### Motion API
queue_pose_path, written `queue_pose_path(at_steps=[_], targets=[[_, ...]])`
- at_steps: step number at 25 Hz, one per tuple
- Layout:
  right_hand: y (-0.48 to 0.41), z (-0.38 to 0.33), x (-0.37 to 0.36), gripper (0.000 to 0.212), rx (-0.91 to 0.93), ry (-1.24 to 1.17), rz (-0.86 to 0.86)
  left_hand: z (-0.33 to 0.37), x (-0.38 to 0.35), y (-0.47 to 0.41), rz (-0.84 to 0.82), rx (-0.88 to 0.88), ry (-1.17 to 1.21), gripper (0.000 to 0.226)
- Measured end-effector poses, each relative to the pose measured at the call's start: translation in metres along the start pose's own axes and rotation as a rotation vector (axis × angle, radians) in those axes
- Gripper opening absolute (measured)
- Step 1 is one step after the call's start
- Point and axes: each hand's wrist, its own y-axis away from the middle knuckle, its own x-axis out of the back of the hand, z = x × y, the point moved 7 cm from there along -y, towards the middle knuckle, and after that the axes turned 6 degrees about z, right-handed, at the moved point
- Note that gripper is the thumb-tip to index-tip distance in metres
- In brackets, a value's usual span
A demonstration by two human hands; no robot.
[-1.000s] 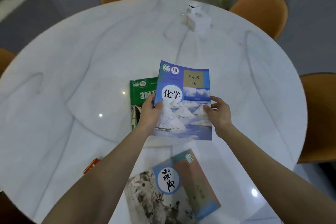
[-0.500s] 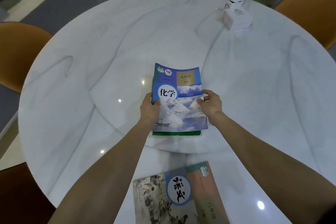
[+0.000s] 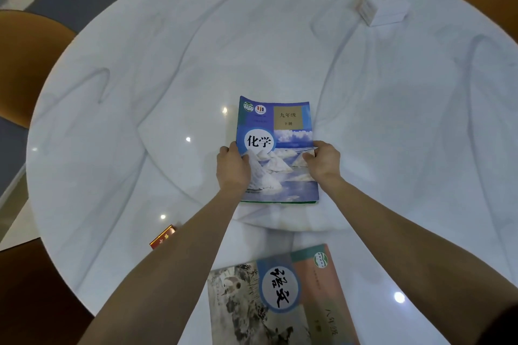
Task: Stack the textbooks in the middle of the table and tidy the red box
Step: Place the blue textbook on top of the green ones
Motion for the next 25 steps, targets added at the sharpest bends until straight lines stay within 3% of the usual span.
queue_pose_path(at_steps=[4,10,15,19,25], targets=[[-0.001,0.000,0.000,0.025,-0.011,0.099,0.029,-0.006,-0.005,0.006,-0.014,-0.016,-0.209,0.034],[-0.002,0.003,0.002,0.016,-0.038,0.116,0.015,-0.009,-0.012,0.009,-0.063,-0.013,-0.173,0.034],[0.000,0.003,0.001,0.023,-0.066,0.119,0.005,-0.008,-0.013,0.008,-0.088,-0.026,-0.185,0.035],[-0.001,0.002,0.001,0.007,-0.063,0.139,-0.029,-0.007,-0.013,0.006,-0.113,-0.045,-0.206,0.037],[-0.001,0.004,0.000,0.014,-0.066,0.214,-0.008,-0.007,-0.013,0.004,-0.166,-0.060,-0.230,0.038]])
